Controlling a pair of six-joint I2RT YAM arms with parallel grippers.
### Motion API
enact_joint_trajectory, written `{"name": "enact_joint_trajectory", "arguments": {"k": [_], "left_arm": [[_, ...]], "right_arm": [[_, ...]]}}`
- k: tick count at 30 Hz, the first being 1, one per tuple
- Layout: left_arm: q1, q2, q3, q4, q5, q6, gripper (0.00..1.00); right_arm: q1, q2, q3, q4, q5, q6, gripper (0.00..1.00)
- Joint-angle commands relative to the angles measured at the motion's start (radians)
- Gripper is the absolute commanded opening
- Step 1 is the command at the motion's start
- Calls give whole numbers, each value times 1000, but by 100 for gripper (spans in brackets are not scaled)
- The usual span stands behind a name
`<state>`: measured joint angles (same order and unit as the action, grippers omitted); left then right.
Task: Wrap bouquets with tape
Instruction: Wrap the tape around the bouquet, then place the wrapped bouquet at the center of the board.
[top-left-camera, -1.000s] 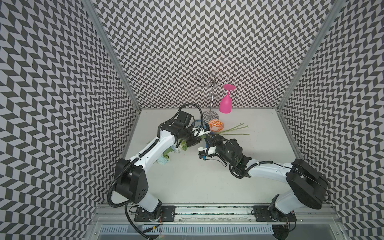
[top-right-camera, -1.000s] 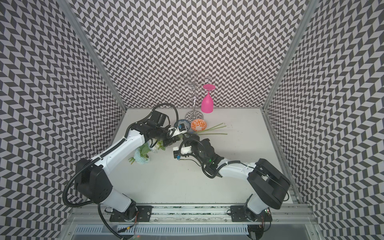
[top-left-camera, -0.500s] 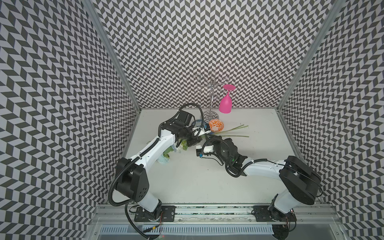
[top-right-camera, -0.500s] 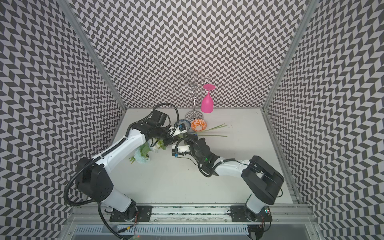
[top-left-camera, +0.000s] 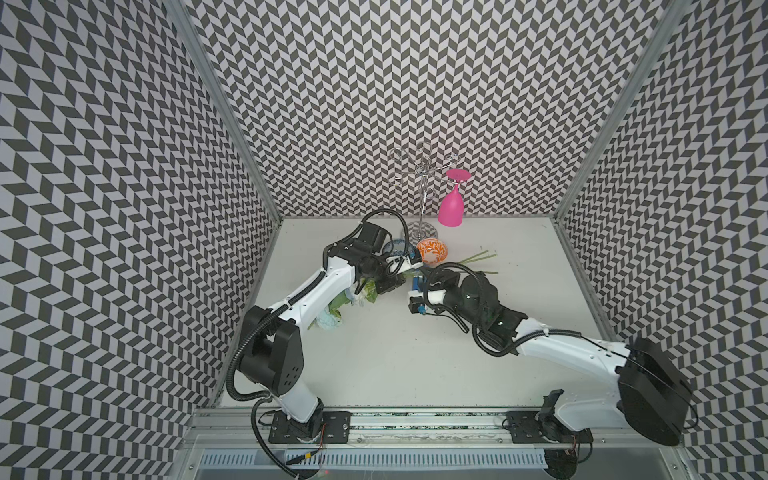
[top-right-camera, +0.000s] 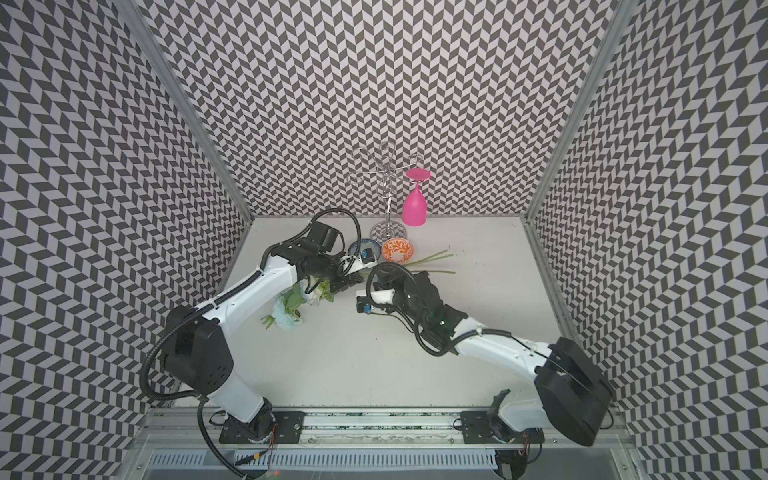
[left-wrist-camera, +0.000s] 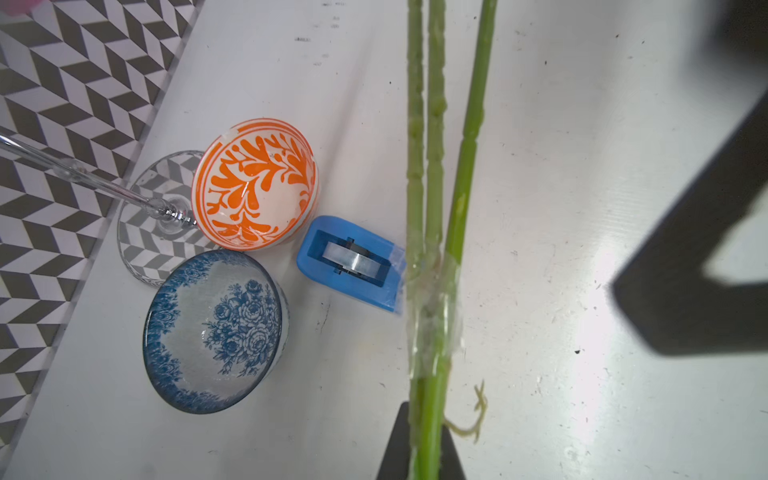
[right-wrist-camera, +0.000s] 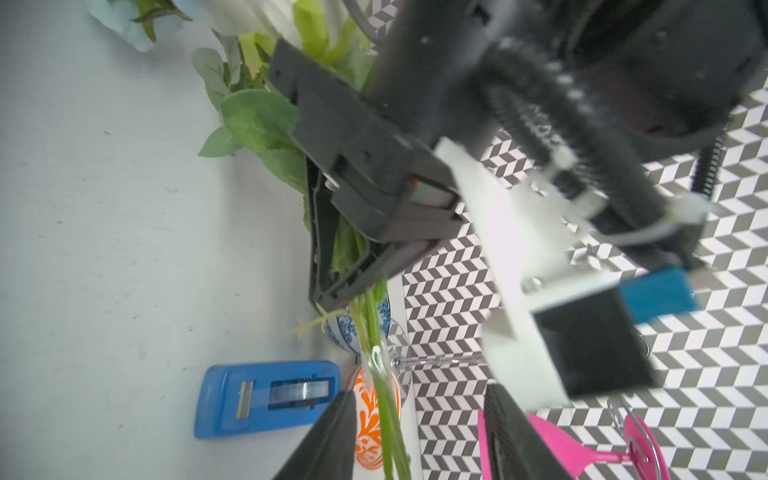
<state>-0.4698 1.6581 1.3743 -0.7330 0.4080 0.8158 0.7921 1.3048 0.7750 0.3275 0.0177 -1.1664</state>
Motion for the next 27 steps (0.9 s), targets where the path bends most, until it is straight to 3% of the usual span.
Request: {"name": "enact_joint_trajectory", "arguments": {"k": [1,4,8,16,19,21,24,27], "left_arm": [[-34,30,-31,39,-15,15,0],[-43,56,-71,76,-28,15,0],[-56,104,-91,107,-61,-3,0],[-119,205,-127,117,-130,-21,0],[-119,246,-104,81,-117,-28,14],[-118,273,-88,60,-111,-28,18],[-104,287,-65,43,-109,-39,35],[-87,267,-47,42,-98,-42,43]], "right_arm": [[-83,-116,-33,-61,-163,182,53],[-202,-208,-79,-11,-262,312,54],[-315,-273,-126,86,-303,493,55],[-445,-261,-167,169,-202,684,58],[-472,-249,-169,170,-193,714,59],[-483,-246,-169,172,-189,734,59],[-498,-242,-167,173,-191,762,60],[-517,-227,-162,175,-202,814,63]]}}
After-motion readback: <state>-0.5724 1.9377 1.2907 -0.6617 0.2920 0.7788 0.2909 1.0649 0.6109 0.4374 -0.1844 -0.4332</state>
